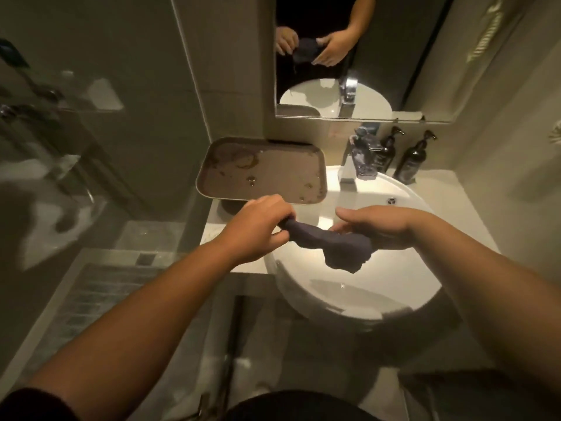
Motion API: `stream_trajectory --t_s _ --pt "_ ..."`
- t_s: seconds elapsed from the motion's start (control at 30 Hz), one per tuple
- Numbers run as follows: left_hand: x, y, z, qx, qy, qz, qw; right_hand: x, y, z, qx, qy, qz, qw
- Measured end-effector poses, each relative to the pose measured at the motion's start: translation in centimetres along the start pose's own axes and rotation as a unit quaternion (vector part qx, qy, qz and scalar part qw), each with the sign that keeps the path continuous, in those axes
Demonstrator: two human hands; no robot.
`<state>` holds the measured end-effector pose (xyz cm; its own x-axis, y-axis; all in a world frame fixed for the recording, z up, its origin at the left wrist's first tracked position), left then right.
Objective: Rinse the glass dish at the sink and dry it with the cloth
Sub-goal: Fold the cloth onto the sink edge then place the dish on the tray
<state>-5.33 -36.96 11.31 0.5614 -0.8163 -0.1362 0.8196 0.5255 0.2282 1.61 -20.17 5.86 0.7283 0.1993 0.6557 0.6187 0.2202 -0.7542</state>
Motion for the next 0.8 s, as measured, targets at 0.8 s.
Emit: stream_trajectory --t_s 0.8 --pt "4.2 20.8 -8.3 0.2 -0.142 0.046 0.968 18.5 7.5 -1.6 0.346 0.125 0.246 0.897"
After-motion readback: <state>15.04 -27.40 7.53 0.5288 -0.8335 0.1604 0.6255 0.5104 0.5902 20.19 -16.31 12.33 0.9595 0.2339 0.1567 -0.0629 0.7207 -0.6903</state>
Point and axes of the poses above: each hand's wrist, its own x-axis away from the middle knuckle, its own z-axis out of the back of the hand, y = z × x, the point moved 8 cm from there along -x, towards the middle knuckle, and after that the axes turned 9 degrees about -x, right-handed, at the moved point
